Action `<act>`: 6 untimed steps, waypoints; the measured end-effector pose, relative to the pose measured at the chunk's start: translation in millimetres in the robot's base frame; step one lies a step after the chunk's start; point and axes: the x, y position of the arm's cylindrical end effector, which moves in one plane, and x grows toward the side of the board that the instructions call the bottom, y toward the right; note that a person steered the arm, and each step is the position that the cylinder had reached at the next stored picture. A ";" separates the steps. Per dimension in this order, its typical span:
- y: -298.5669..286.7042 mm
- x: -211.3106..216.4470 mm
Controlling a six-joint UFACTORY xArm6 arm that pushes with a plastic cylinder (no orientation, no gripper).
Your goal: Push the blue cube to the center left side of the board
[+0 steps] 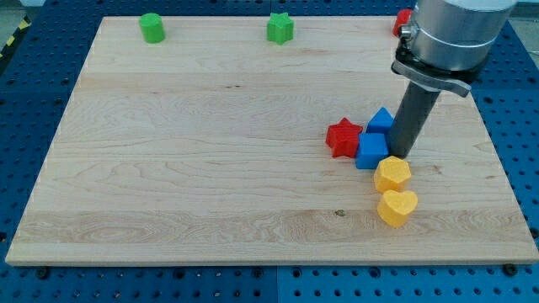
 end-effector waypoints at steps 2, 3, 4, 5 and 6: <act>-37.3 0.0; -65.6 0.0; -86.9 0.1; -90.4 9.3; -90.8 22.1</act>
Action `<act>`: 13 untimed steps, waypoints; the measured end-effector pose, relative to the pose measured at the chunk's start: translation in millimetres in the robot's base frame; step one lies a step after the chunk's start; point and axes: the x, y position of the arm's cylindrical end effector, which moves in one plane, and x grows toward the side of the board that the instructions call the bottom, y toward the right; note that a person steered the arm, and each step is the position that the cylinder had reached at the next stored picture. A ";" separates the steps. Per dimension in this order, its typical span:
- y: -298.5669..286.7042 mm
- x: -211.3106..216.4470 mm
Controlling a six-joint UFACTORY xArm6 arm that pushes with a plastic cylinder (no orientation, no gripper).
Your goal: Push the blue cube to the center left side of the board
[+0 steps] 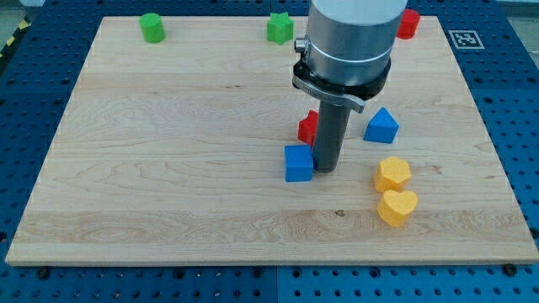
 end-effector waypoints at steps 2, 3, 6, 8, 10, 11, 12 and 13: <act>0.0 10.5; -1.6 14.3; -56.8 4.9; -125.0 -9.8; -194.0 -55.2; -219.6 -62.1; -237.1 -68.2; -239.0 -69.3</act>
